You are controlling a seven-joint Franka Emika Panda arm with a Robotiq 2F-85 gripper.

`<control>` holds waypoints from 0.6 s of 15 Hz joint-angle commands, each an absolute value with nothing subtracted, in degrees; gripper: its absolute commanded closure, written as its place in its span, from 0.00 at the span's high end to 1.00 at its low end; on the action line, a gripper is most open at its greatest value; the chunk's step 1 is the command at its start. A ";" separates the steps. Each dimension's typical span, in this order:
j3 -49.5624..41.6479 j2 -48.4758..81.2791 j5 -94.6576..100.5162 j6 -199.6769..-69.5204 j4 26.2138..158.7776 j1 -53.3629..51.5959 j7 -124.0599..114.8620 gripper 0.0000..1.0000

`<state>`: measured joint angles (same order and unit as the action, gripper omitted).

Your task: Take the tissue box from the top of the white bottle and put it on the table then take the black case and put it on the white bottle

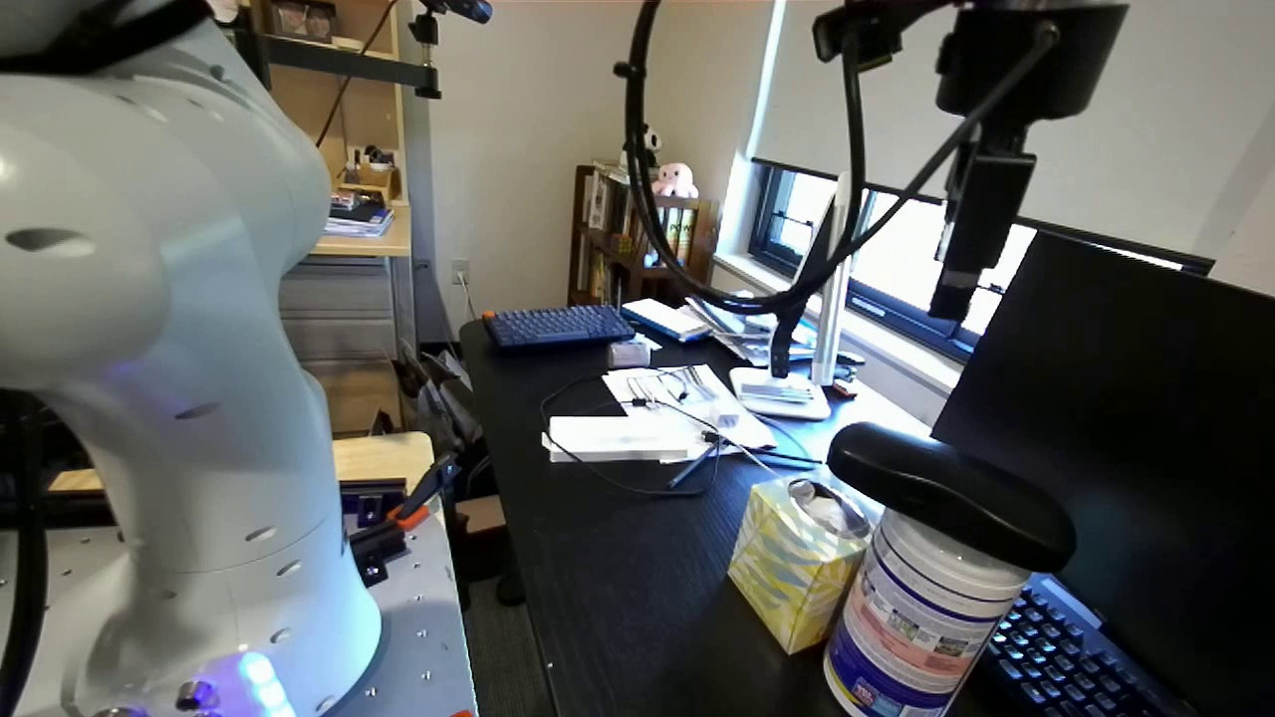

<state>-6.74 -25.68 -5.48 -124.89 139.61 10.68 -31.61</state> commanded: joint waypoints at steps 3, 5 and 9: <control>-0.74 -30.10 -5.92 -119.67 143.08 6.49 -24.55 1.00; 0.27 -29.81 -5.82 -118.70 143.35 4.58 -21.36 1.00; -0.55 -29.02 -5.16 -116.93 143.05 2.02 -11.43 1.00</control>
